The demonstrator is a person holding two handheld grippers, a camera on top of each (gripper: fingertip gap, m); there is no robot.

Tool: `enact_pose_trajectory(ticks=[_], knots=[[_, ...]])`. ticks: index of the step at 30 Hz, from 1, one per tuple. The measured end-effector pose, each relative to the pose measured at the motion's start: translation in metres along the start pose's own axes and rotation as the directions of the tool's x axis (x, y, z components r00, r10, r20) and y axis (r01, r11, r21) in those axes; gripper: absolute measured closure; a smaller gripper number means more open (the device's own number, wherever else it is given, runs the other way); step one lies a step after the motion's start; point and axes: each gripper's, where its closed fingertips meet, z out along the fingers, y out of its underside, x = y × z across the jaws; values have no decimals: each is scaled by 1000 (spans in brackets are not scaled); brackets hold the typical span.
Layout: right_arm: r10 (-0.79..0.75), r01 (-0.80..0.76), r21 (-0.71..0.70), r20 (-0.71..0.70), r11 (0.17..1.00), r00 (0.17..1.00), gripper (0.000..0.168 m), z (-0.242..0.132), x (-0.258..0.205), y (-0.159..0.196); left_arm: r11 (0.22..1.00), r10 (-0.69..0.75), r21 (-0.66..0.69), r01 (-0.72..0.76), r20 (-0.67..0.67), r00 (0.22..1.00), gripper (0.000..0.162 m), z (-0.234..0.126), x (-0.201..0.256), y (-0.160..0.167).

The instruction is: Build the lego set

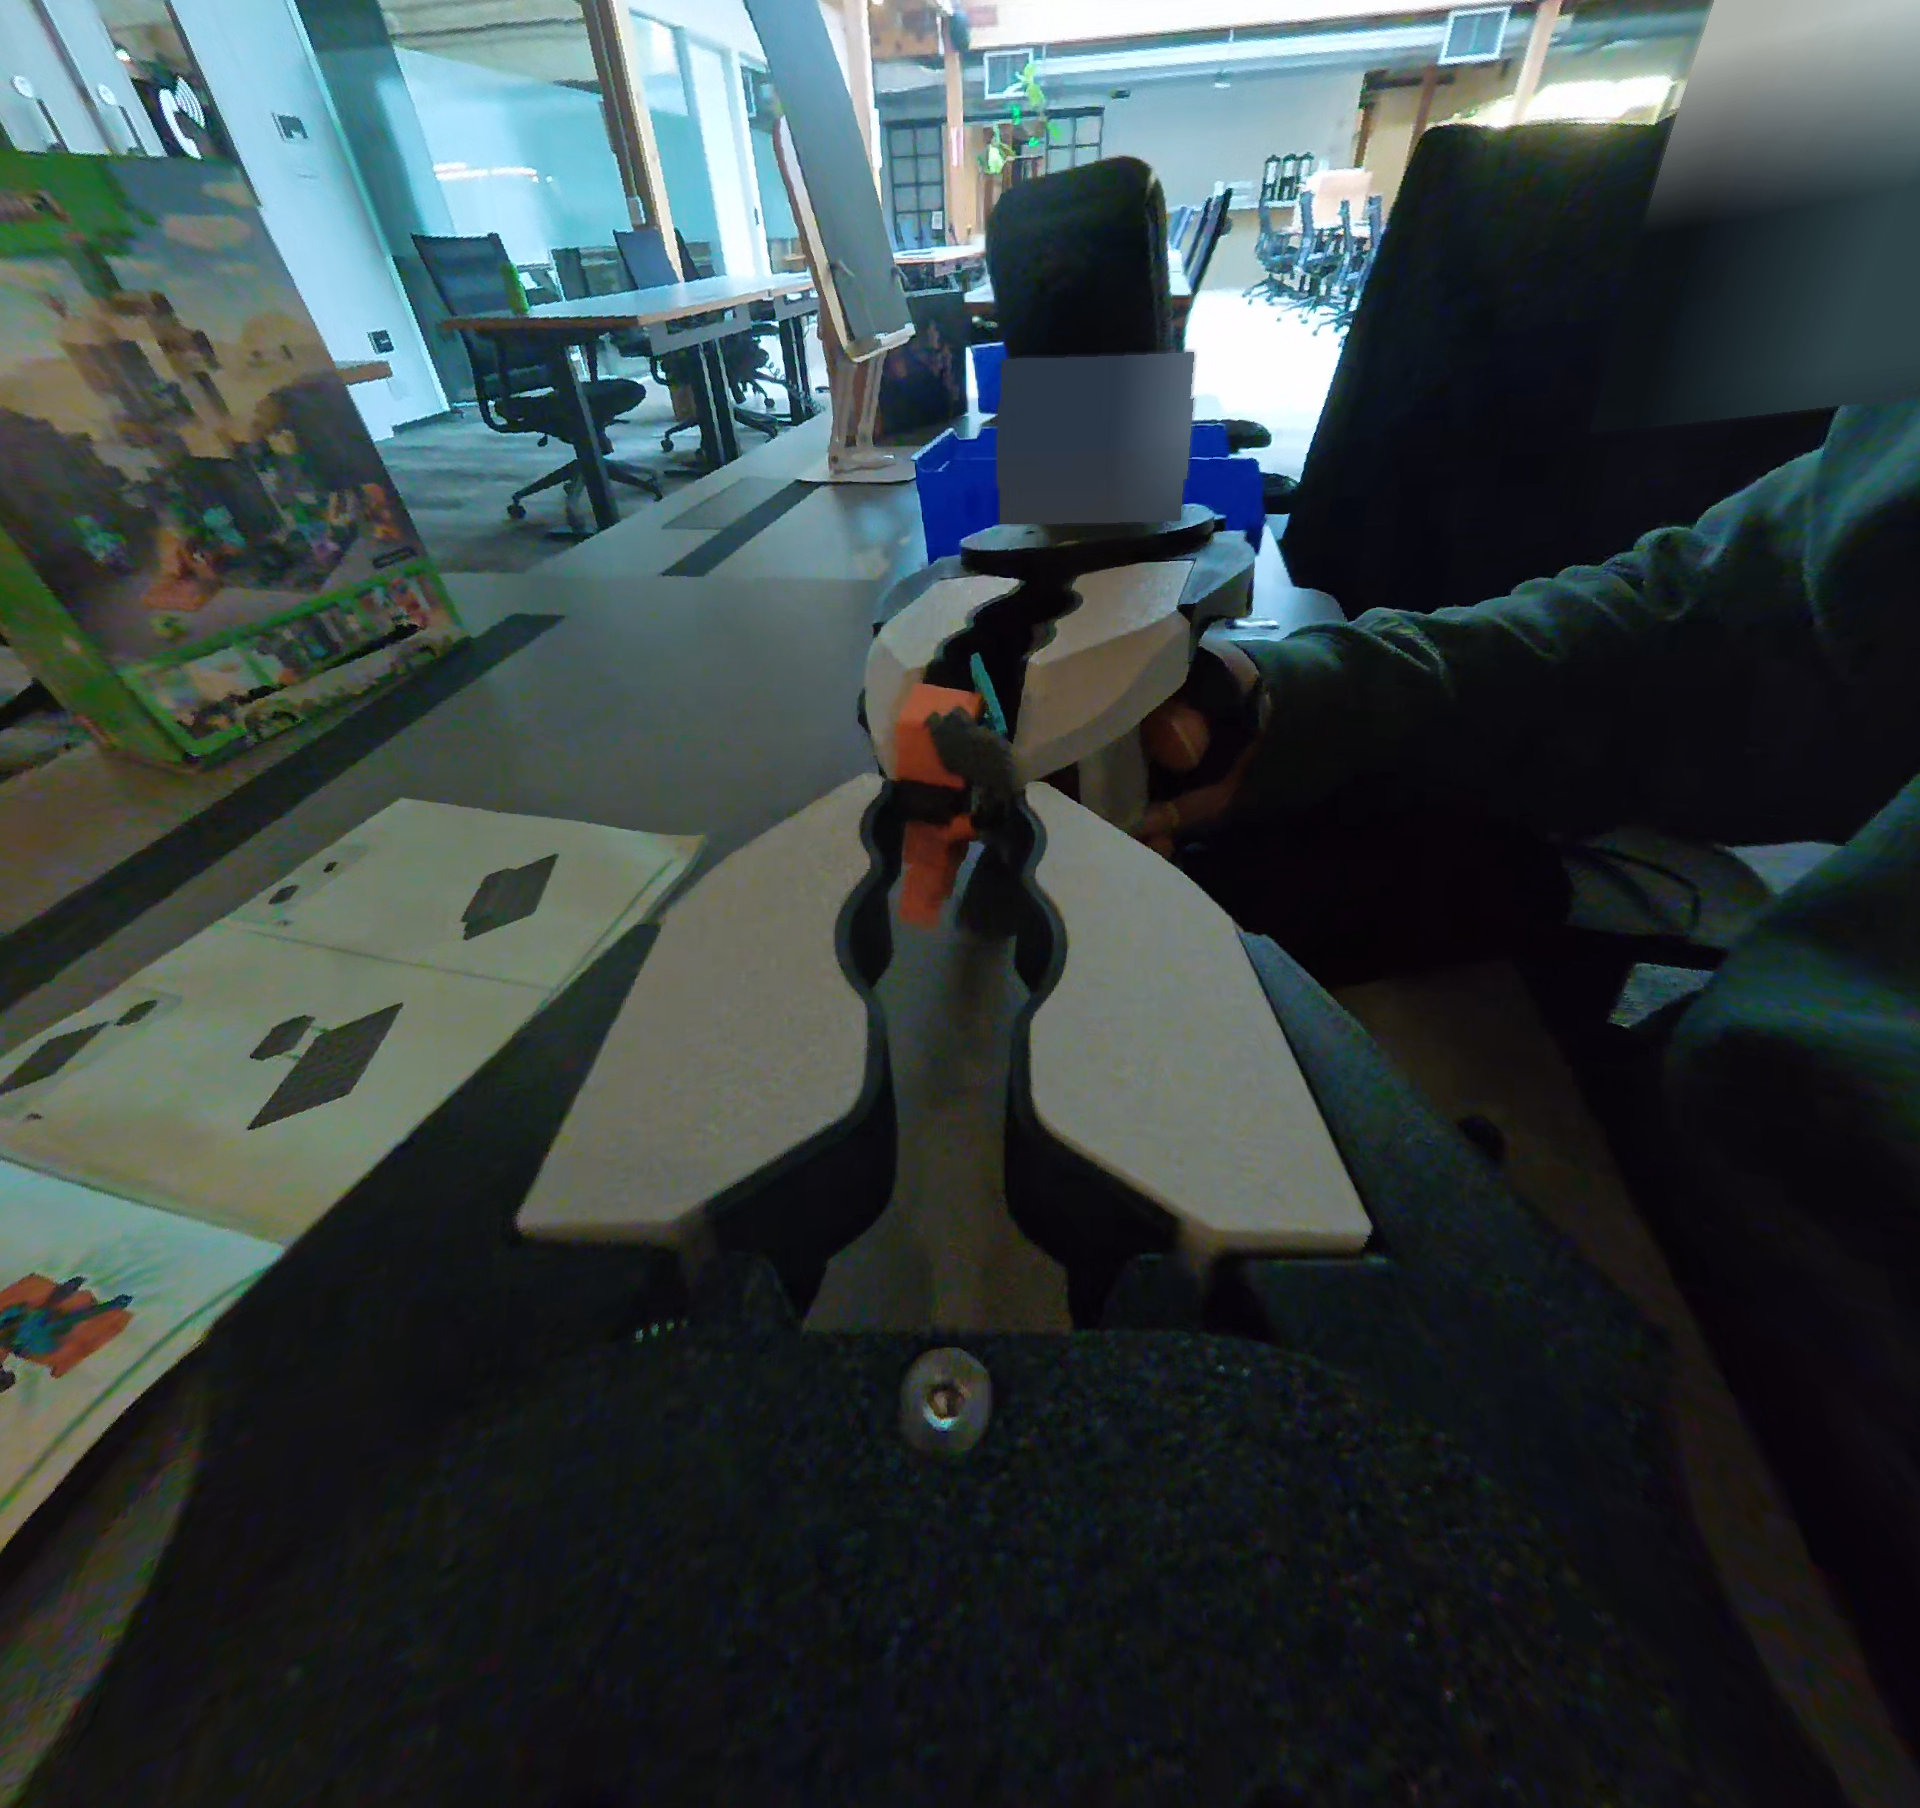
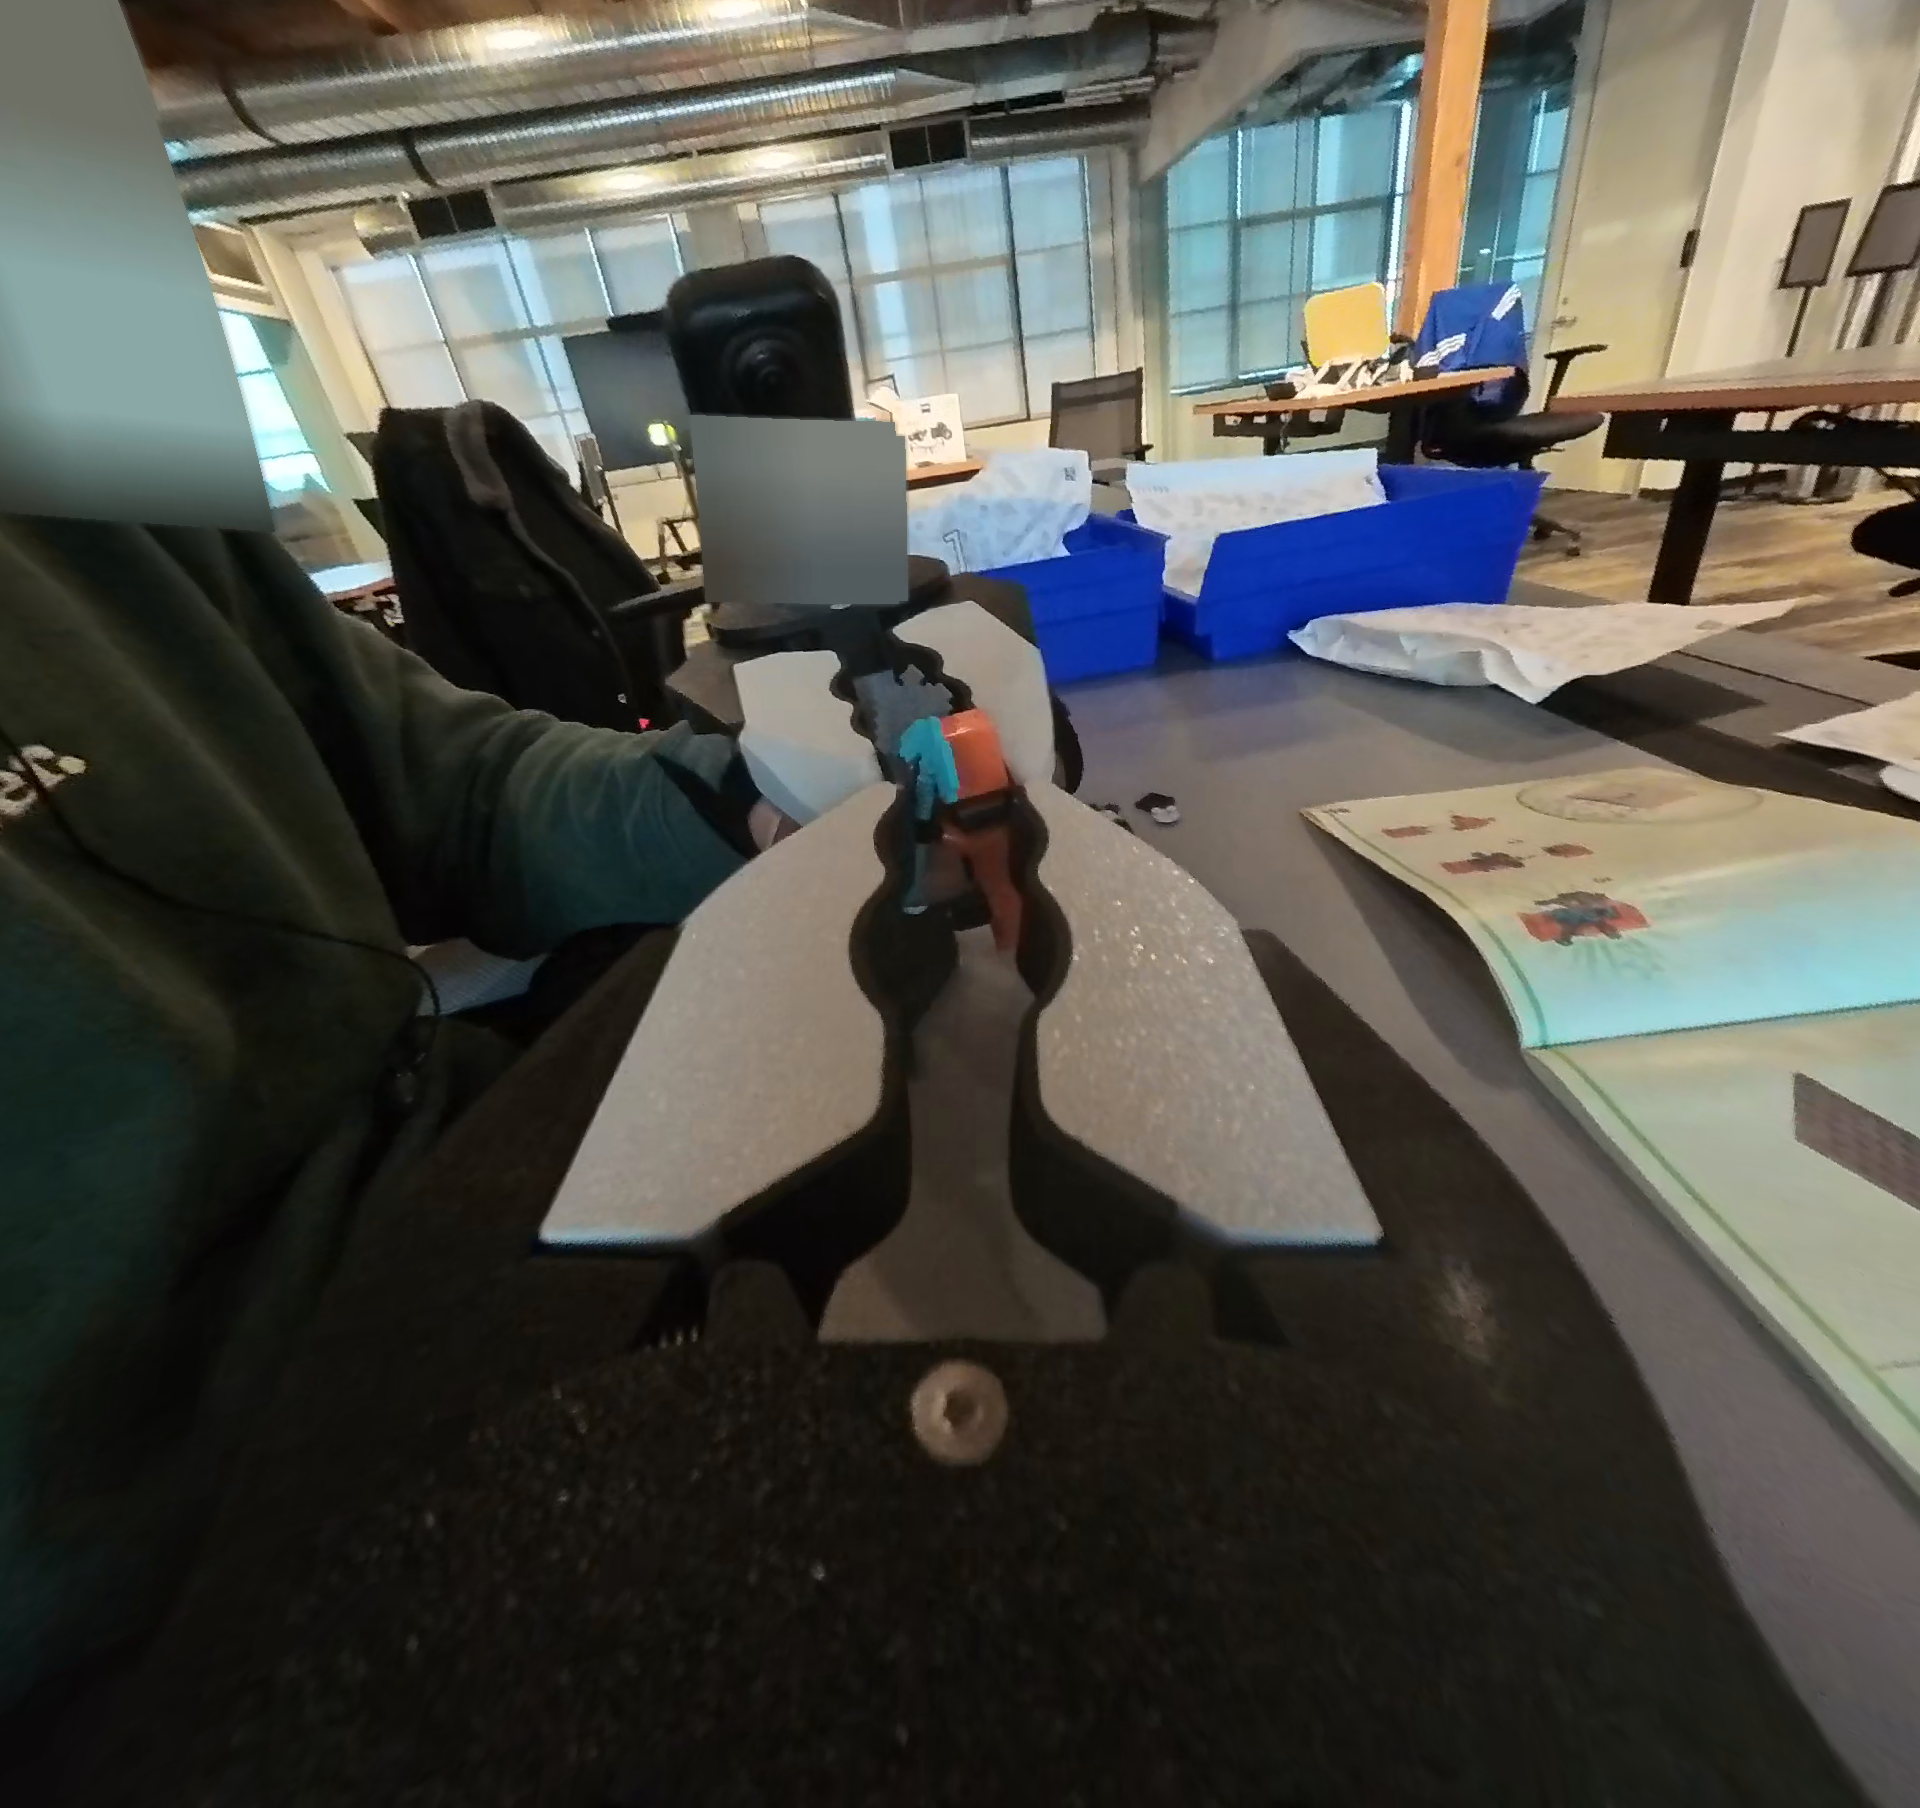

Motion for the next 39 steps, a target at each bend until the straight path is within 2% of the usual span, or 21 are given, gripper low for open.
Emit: enact_pose_trajectory(ticks=[5, 7, 9, 13, 19, 26, 33, 35, 39], knots=[[20, -20, -5, -5, 1000, 1000, 149, 0, 2, -1, 999, -34, 8, 34, 3, 999, 143, 1, -3, 0], [26, -26, -10, 0, 1000, 1000, 137, 1, 2, 0, 999, -46, 11, 46, 16, 999, 143, 0, -7, 0], [24, -24, -8, -15, 1000, 1000, 135, -1, 5, 0, 998, -62, 19, 61, 17, 998, 143, -2, -9, 0], [2, -5, -49, -67, 999, 998, 137, -5, 15, 6, 996, -84, 10, 83, 18, 996, 143, -3, -12, 3], [13, -17, -65, -70, 998, 997, 139, -1, 15, 10, 991, -128, -24, 129, 25, 991, 142, 2, -14, 11], [-22, 12, -104, -99, 995, 995, 149, -3, 20, 15, 975, -217, -55, 217, 3, 976, 142, 8, -12, 18], [-53, 41, -135, -92, 990, 994, 148, -4, 19, 19, 937, -349, -52, 346, -62, 935, 142, 9, -9, 19], [-32, 19, -150, -88, 988, 996, 143, -3, 18, 22, 940, -342, -35, 340, -57, 938, 142, 9, -11, 17], [-45, 29, -161, -100, 987, 994, 142, -1, 20, 23, 936, -352, -30, 351, -59, 934, 142, 9, -12, 16]])
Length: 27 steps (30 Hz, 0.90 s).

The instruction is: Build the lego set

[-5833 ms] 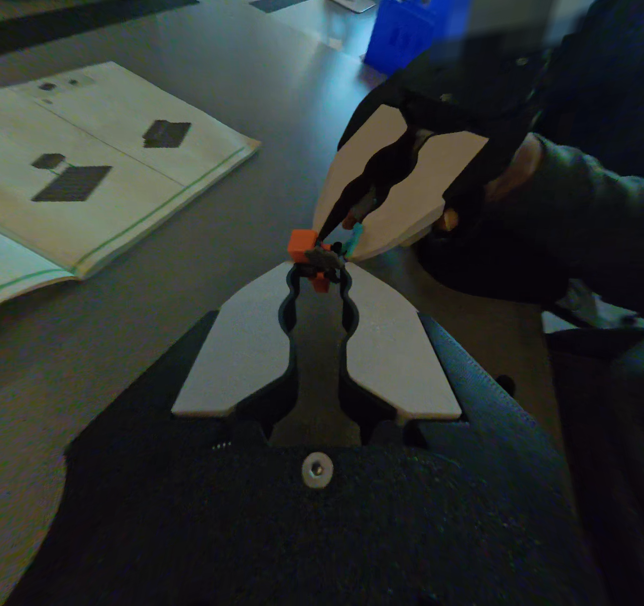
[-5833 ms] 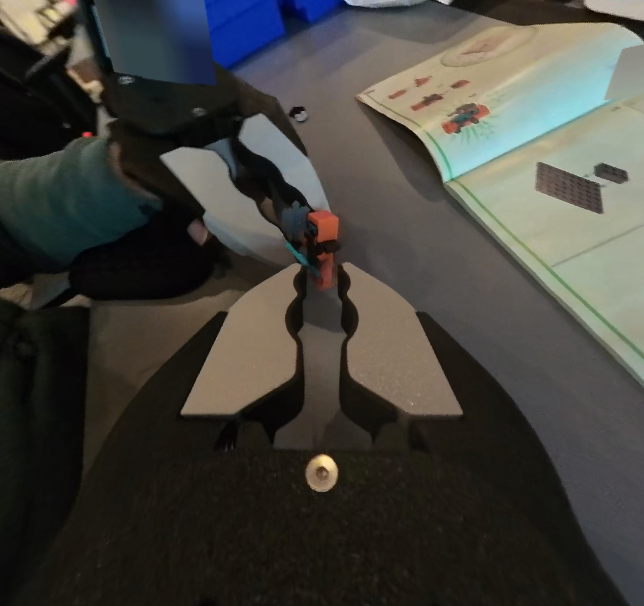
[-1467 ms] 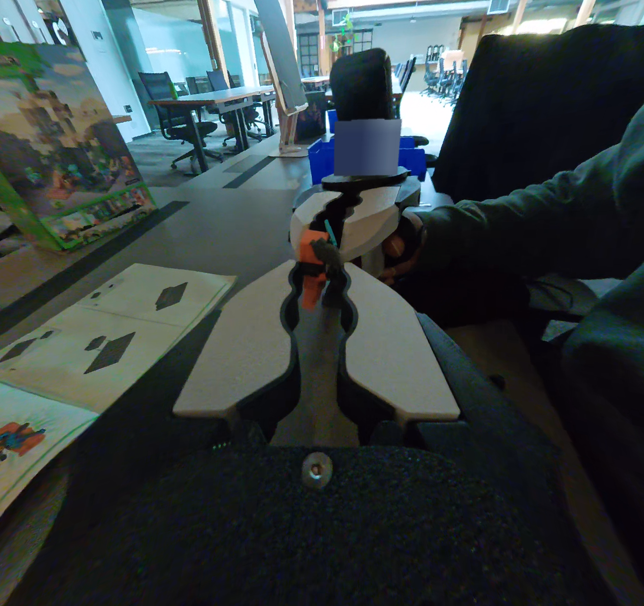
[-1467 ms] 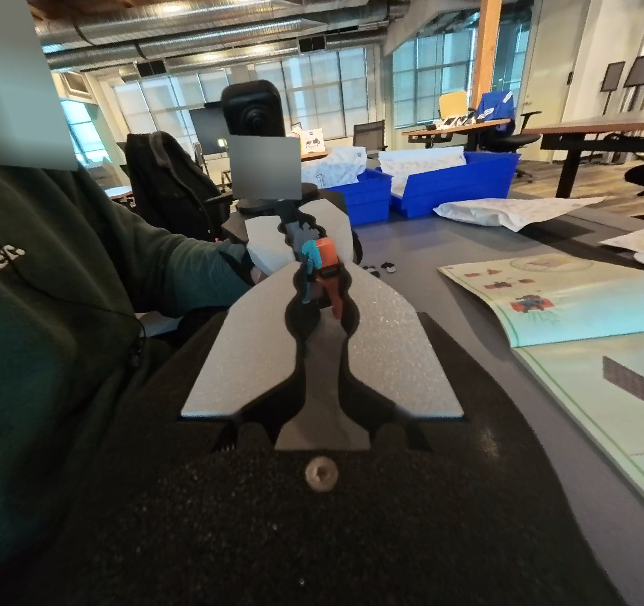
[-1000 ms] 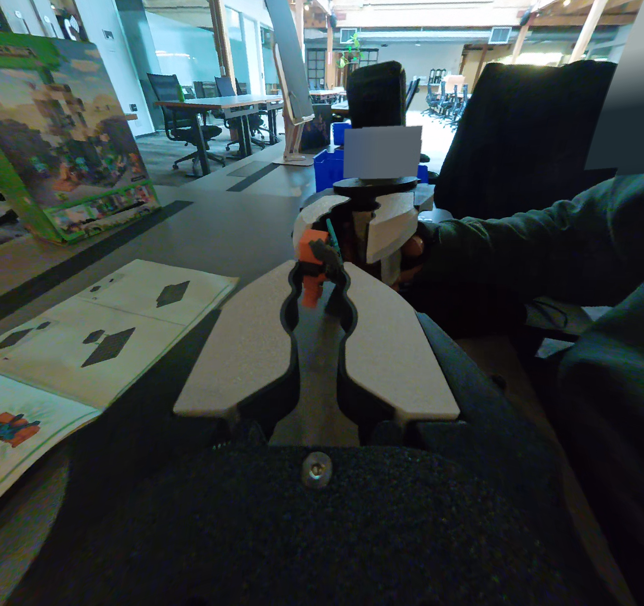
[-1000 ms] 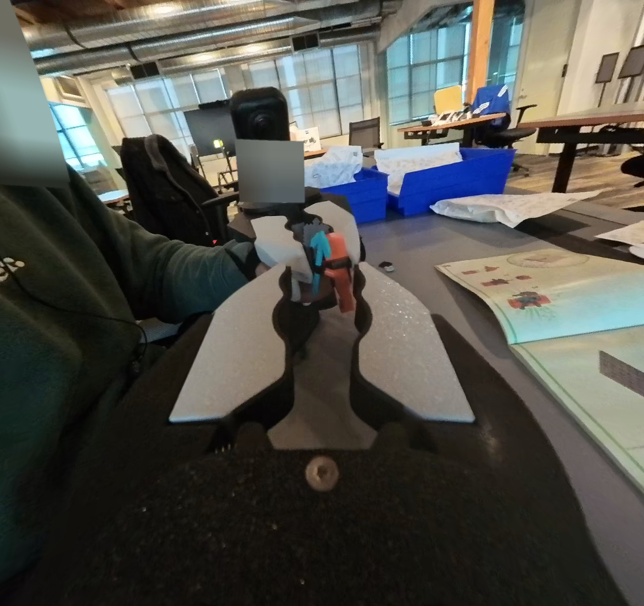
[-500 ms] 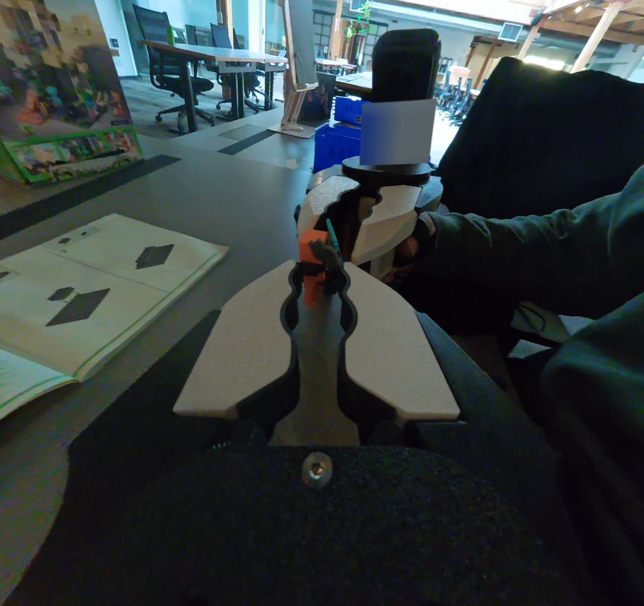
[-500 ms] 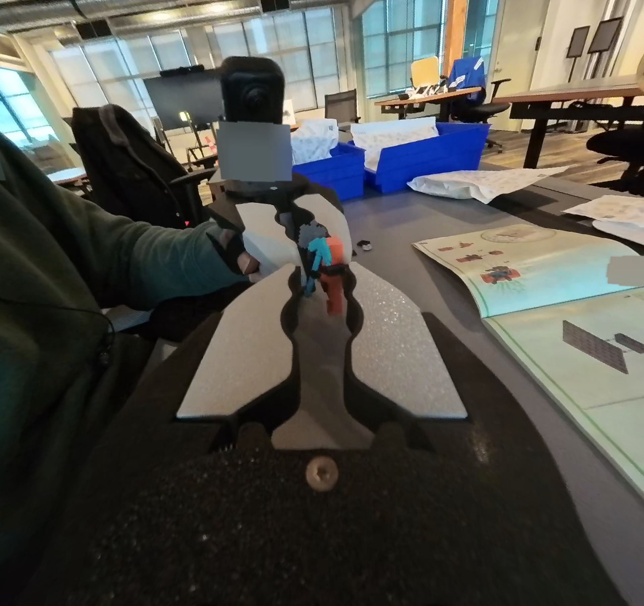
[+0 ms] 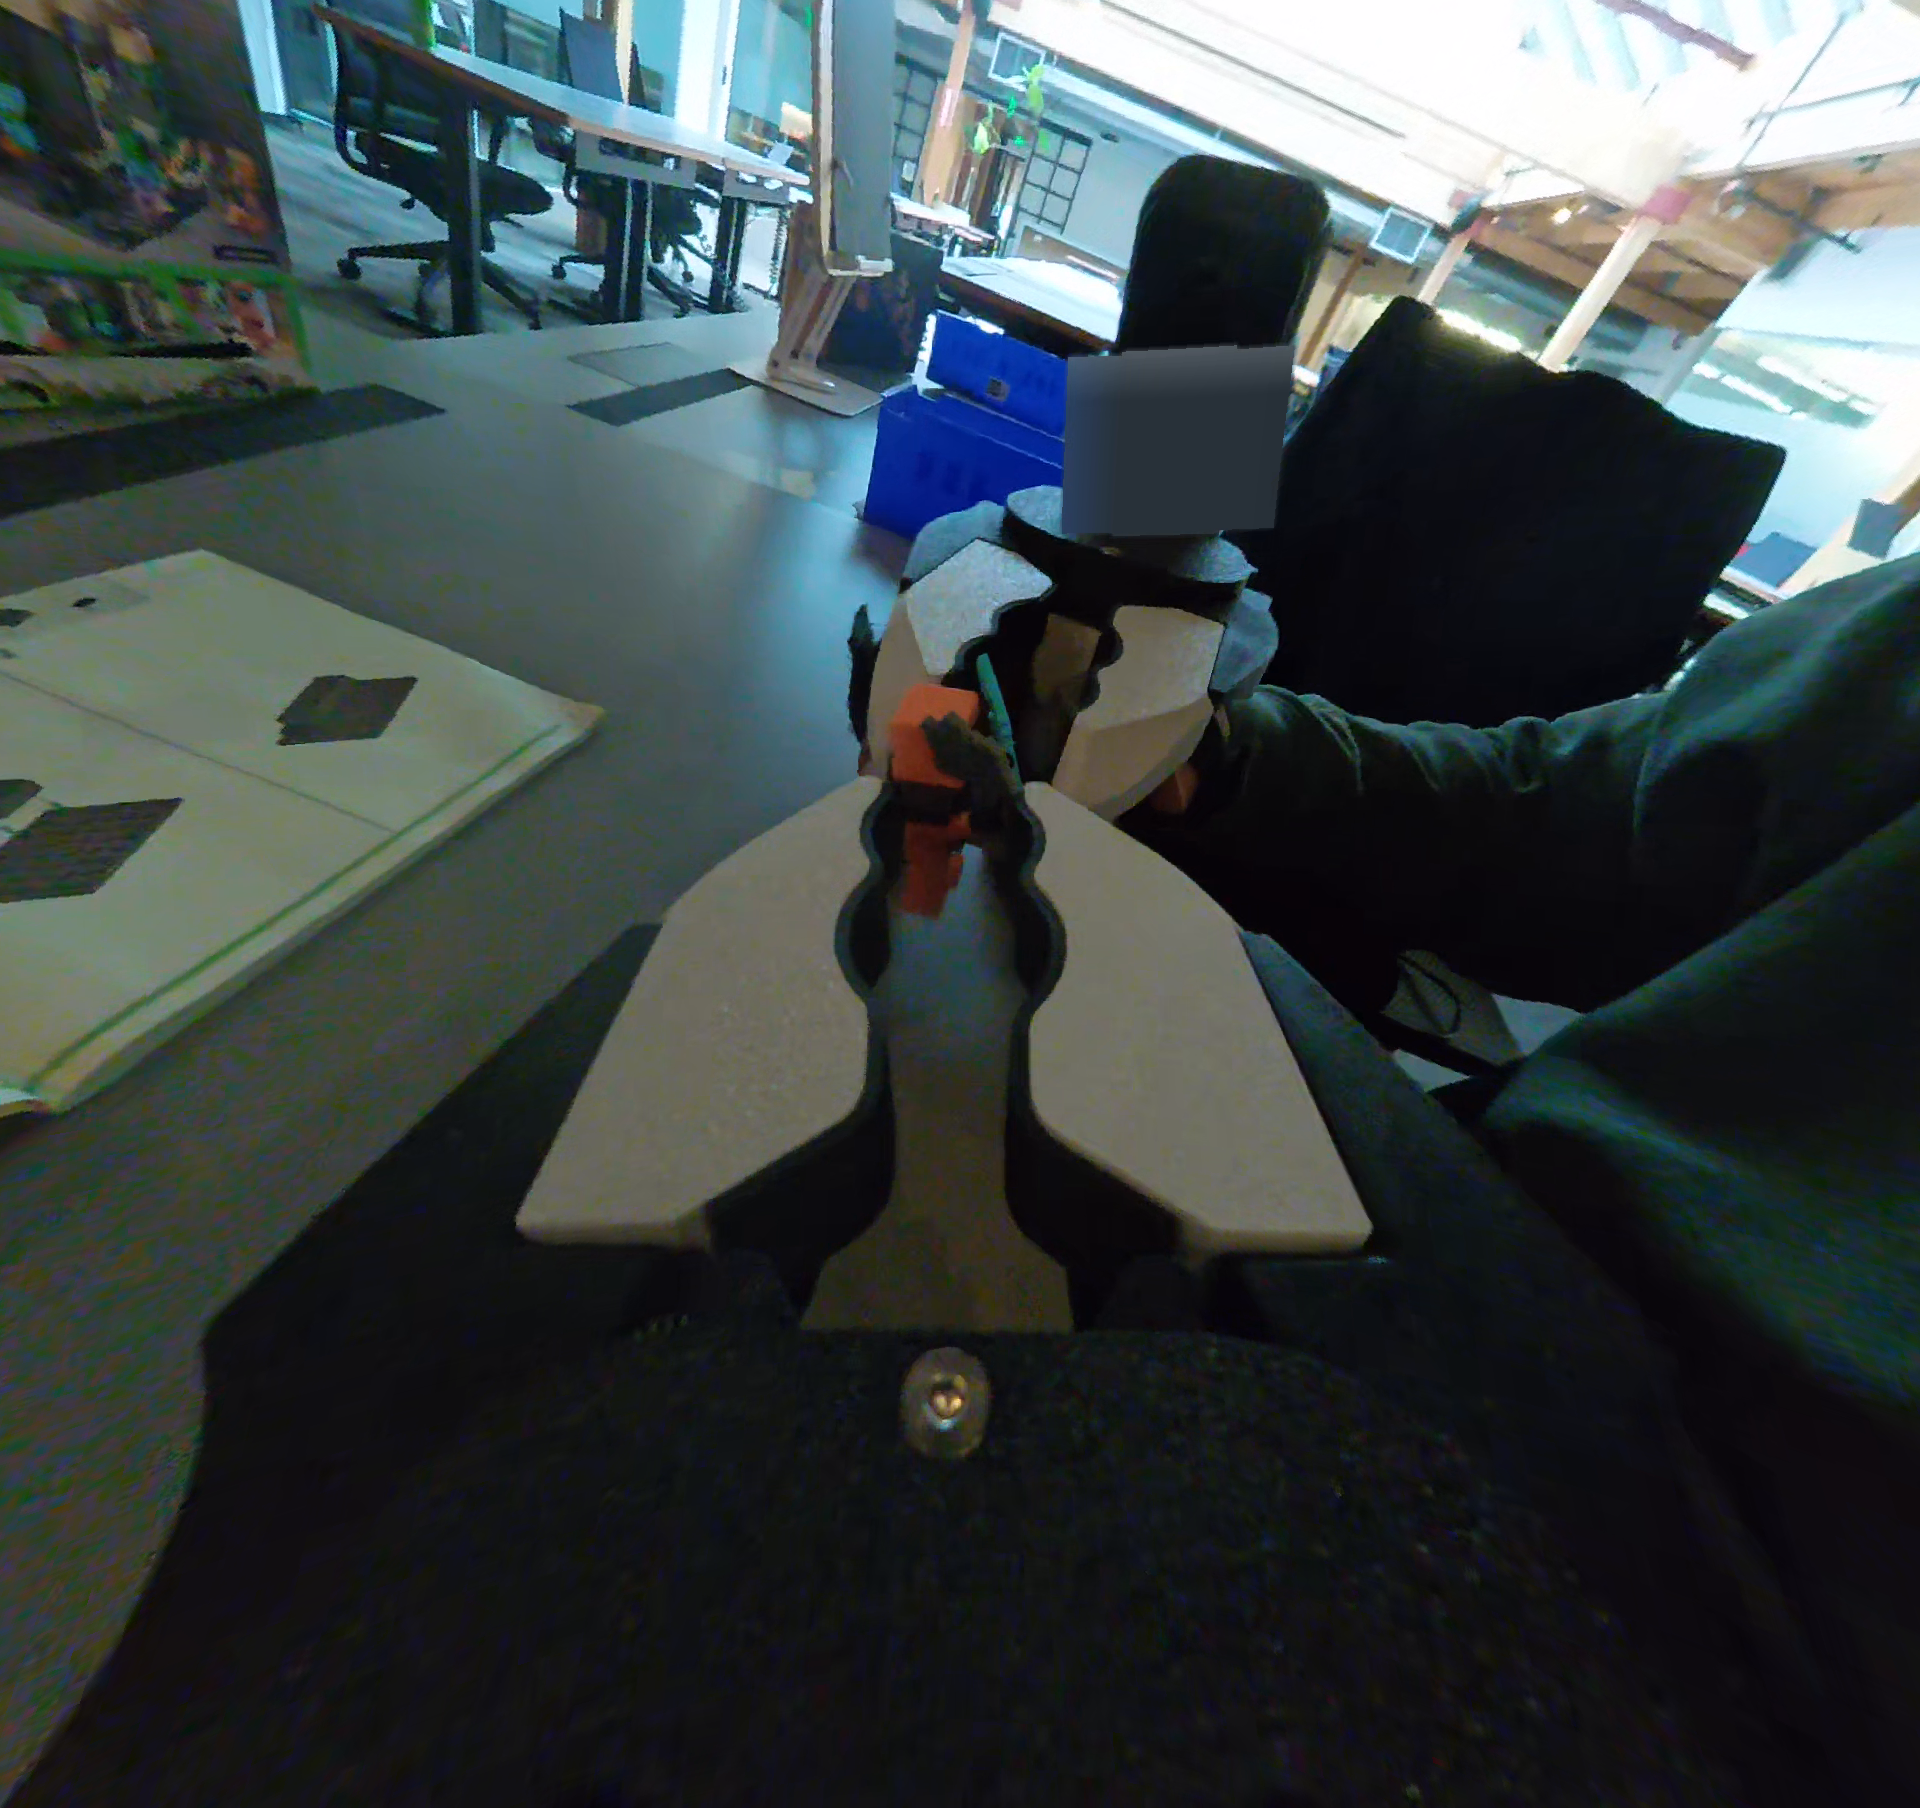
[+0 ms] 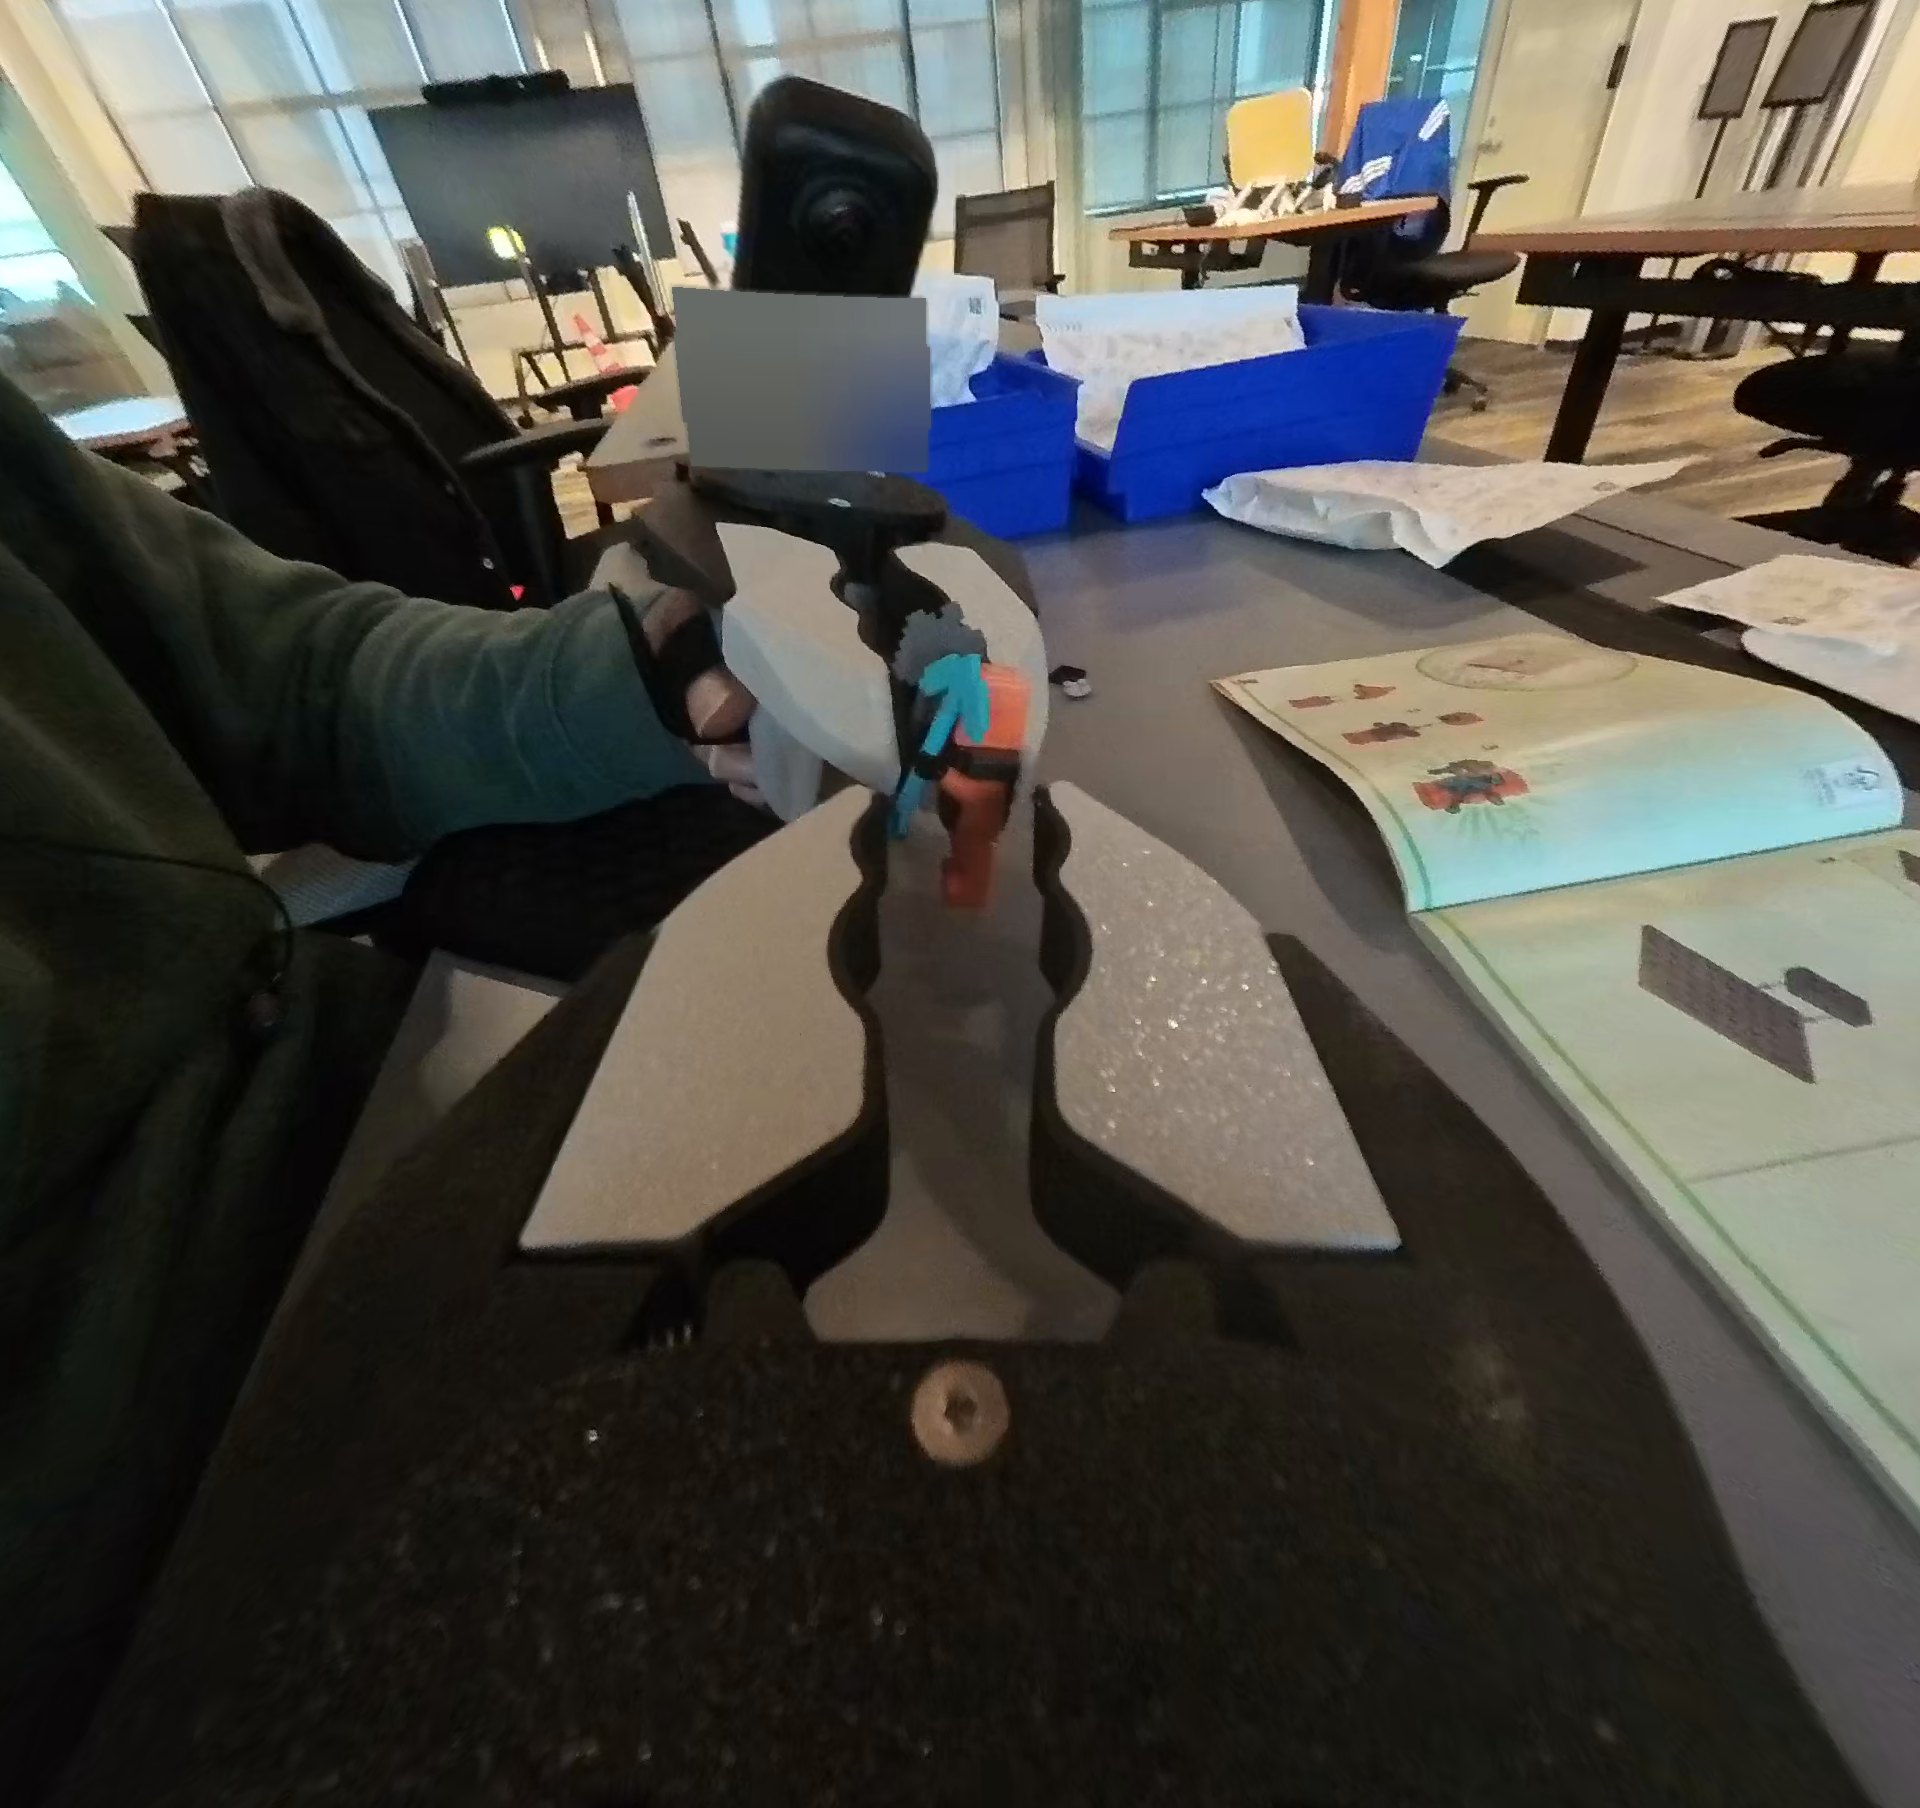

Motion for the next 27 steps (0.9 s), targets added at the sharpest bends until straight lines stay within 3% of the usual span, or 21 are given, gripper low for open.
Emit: enact_pose_trajectory(ticks=[9, 18, 27], knots=[[-45, 44, -22, -10, 999, 999, 150, 1, 0, 4, 997, -73, 8, 74, -39, 997, 142, -3, 1, -2], [1, 0, 42, -21, 999, 1000, 146, -6, 4, -9, 999, 45, -31, -43, 66, 997, 143, -1, -12, 4], [-33, 33, -7, -39, 999, 999, 148, 0, 5, -1, 992, 101, -89, -92, 99, 990, 142, 1, -16, 14]])
